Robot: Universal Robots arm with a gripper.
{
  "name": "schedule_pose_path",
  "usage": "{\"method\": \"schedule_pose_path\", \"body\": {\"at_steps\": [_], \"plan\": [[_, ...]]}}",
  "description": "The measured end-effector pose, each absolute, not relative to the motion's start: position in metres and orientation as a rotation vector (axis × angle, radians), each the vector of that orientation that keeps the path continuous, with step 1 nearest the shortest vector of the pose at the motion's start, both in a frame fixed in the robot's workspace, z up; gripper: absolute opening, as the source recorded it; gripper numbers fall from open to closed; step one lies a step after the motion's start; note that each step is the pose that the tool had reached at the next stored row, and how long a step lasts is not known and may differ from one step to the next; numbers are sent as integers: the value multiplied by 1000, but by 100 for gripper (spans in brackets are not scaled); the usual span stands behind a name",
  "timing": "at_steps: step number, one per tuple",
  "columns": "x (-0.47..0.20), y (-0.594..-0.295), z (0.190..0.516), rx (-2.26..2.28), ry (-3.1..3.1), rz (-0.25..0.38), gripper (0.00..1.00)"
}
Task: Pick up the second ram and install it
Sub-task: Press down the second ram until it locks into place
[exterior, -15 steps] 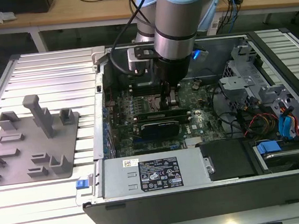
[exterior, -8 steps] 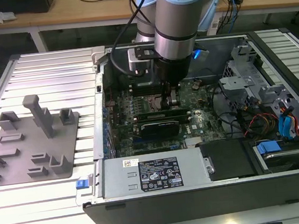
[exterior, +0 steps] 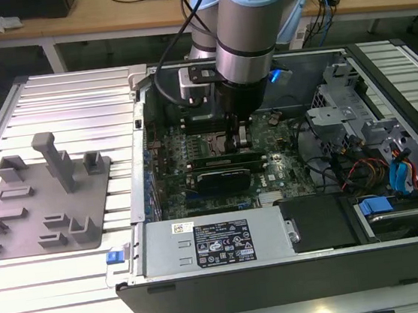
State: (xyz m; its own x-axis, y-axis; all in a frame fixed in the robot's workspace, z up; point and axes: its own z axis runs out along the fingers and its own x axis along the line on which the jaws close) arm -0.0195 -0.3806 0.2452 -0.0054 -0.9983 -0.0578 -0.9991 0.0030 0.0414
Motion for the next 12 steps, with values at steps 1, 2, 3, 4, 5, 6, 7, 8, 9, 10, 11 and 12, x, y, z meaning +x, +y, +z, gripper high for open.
{"method": "schedule_pose_path", "body": {"at_steps": [1, 2, 3, 4, 5, 6, 7, 8, 9, 10, 11, 12], "plan": [[-20, -381, 245, -2207, 2216, 110, 8], [-20, -381, 245, -2207, 2216, 110, 8], [-20, -381, 245, -2207, 2216, 110, 8], [-20, -381, 245, -2207, 2216, 110, 8], [-18, -381, 245, -2207, 2216, 110, 8], [-16, -381, 245, -2207, 2217, 110, 8], [-14, -381, 245, -2207, 2217, 110, 8], [-13, -381, 245, -2207, 2216, 110, 8], [-3, -381, 245, -2207, 2216, 110, 8], [7, -381, 245, -2207, 2216, 110, 8], [12, -381, 245, -2207, 2217, 110, 8], [18, -381, 245, -2207, 2216, 109, 8]]}}
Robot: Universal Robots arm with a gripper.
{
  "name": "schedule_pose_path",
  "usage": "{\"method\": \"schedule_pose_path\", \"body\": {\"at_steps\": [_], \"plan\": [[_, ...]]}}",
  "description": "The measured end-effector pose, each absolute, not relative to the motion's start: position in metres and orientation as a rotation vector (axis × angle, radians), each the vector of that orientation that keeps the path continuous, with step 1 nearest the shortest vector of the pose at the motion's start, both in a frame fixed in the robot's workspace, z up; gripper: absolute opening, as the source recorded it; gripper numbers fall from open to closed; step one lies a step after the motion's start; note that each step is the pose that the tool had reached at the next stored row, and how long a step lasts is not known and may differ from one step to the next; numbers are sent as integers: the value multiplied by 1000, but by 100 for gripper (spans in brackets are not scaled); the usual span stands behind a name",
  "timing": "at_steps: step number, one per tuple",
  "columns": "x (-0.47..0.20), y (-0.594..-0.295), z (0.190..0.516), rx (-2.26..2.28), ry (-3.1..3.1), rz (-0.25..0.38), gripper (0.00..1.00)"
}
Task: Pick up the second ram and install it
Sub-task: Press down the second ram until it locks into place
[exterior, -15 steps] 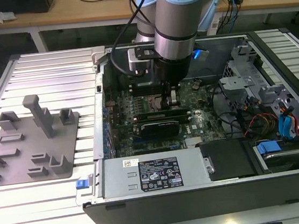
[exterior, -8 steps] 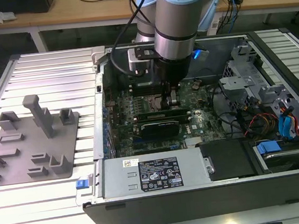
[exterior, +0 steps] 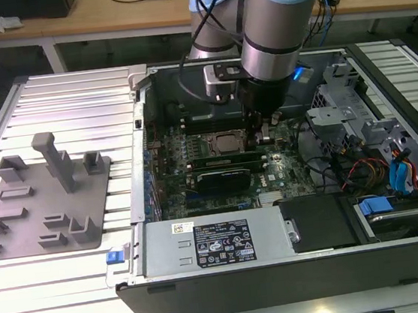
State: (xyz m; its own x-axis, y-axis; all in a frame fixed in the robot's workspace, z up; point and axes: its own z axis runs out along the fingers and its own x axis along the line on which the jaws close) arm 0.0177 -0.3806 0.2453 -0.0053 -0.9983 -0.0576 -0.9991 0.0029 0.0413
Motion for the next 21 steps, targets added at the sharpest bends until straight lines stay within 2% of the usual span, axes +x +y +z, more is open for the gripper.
{"method": "schedule_pose_path", "body": {"at_steps": [21], "plan": [[33, -380, 229, -2206, 2216, 111, 8]]}}
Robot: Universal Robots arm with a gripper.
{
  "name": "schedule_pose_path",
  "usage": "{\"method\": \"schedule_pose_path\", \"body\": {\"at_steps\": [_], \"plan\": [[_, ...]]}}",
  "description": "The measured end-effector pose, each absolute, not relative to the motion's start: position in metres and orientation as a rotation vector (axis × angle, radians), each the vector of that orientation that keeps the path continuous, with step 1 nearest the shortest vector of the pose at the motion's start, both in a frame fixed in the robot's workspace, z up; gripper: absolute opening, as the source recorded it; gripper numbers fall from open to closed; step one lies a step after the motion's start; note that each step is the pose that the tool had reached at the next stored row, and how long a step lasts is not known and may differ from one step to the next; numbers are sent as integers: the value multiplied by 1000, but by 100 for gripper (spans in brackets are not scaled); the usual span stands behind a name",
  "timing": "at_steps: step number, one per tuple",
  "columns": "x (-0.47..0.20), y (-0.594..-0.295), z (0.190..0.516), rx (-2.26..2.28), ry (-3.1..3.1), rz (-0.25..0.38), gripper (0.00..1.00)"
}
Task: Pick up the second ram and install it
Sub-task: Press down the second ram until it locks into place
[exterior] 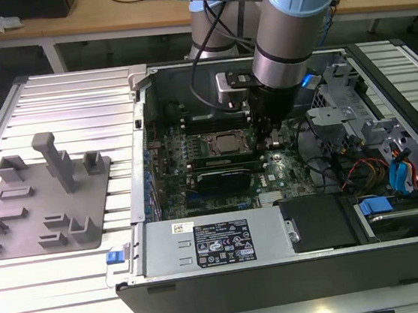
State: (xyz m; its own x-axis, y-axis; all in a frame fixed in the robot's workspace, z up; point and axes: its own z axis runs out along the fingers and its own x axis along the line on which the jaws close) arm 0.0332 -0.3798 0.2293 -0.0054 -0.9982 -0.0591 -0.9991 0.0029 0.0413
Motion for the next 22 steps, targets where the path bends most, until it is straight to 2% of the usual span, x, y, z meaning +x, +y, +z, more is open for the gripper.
{"method": "schedule_pose_path", "body": {"at_steps": [3, 5, 9, 22], "plan": [[33, -380, 232, -2206, 2215, 112, 8], [33, -380, 247, -2207, 2216, 110, 8], [31, -380, 247, -2207, 2216, 110, 8], [-41, -379, 246, -2205, 2214, 106, 8]]}}
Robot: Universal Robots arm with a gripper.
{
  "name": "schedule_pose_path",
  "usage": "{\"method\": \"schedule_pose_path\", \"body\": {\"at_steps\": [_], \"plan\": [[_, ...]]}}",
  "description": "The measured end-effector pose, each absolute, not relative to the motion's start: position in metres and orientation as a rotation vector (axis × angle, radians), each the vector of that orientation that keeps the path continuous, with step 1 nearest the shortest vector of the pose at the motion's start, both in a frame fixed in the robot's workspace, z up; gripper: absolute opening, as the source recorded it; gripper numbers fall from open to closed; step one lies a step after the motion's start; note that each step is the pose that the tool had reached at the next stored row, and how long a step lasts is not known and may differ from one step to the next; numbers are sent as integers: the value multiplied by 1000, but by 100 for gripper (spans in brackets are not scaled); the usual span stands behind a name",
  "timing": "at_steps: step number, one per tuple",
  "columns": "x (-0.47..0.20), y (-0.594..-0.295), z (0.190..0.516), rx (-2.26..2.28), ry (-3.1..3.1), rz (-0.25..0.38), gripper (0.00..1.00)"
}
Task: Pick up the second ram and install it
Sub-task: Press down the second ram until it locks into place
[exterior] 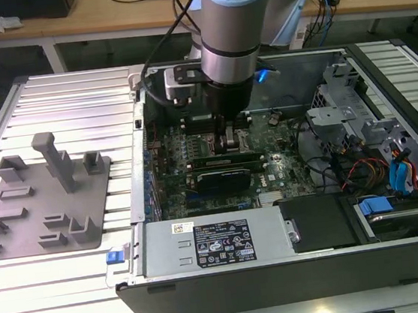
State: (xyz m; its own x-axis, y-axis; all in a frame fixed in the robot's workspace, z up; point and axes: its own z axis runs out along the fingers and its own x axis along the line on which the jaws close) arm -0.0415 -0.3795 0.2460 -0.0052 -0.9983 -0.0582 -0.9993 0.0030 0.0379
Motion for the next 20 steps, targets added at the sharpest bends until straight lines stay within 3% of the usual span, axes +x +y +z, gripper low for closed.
{"method": "schedule_pose_path", "body": {"at_steps": [20], "plan": [[-55, -379, 230, -2205, 2214, 107, 8]]}}
